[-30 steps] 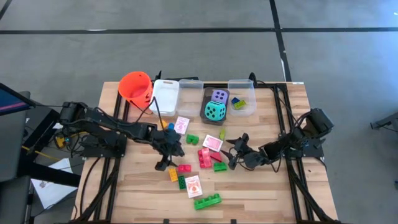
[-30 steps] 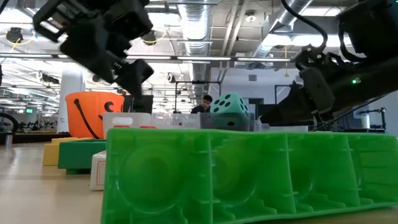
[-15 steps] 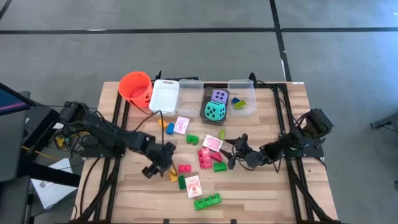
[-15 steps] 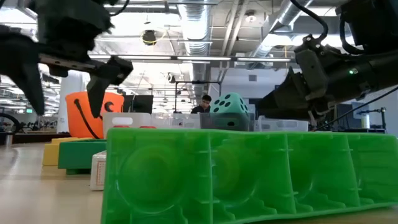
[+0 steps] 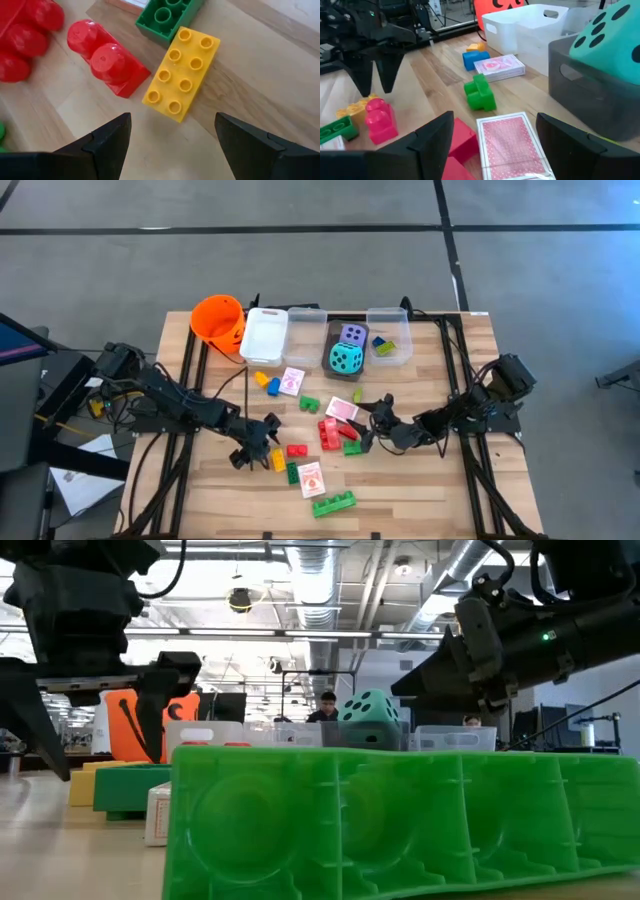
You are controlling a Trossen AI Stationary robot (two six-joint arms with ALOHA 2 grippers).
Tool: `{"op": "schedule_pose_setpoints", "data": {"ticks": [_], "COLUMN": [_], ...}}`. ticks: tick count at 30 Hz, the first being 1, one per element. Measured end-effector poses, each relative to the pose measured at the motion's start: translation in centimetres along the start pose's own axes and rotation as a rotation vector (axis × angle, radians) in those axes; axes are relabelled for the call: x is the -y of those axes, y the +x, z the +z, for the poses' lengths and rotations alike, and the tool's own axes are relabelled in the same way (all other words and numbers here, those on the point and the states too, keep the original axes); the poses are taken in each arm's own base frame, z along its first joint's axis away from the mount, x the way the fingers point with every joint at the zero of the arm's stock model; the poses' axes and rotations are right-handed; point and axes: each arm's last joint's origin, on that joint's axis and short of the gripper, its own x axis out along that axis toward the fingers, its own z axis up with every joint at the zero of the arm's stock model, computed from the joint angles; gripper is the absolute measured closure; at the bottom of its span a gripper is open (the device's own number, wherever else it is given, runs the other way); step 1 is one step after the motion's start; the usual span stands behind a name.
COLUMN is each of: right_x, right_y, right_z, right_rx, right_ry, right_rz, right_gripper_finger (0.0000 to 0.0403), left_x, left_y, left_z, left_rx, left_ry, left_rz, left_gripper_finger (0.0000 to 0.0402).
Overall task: Pick & Place Toys
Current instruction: Put the small yellow game piece into the right transparent bin
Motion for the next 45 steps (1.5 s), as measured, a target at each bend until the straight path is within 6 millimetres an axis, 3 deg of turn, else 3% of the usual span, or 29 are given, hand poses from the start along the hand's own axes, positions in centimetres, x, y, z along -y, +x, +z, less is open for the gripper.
{"op": "schedule_pose_setpoints", "data": {"ticks": [12,18,23,31,40,45], "right_x": [0.1,0.1,0.1,0.0,0.4,-0.4], "right_y": [0.0,0.0,0.0,0.0,0.7,1.7], "right_z": [-0.2,-0.2,-0.2,-0.2,-2.9,-4.1], "right_rx": [-0.014,-0.014,-0.014,-0.021,-0.076,-0.071], "right_ry": [-0.006,-0.007,-0.008,-0.001,0.033,0.056], "right_rz": [-0.003,-0.002,-0.002,0.007,-0.025,-0.021], "right_gripper_finger": [0.0126,0.0126,0.0126,0.0126,0.0126,0.0126], "left_x": [-0.3,-1.0,-1.0,-0.9,-0.1,0.2], "left_y": [0.8,2.4,4.0,4.3,4.3,4.2], "left_z": [-0.6,-0.9,-1.2,-1.2,-0.6,-0.4], "left_rx": [0.138,0.189,0.23,0.243,0.25,0.253], "left_ry": [-0.023,-0.05,-0.113,-0.25,-0.459,-0.557], "left_rz": [0.026,0.007,-0.044,-0.093,-0.172,-0.236], "left_gripper_finger": [0.0121,0.0121,0.0121,0.0121,0.0121,0.0121]}}
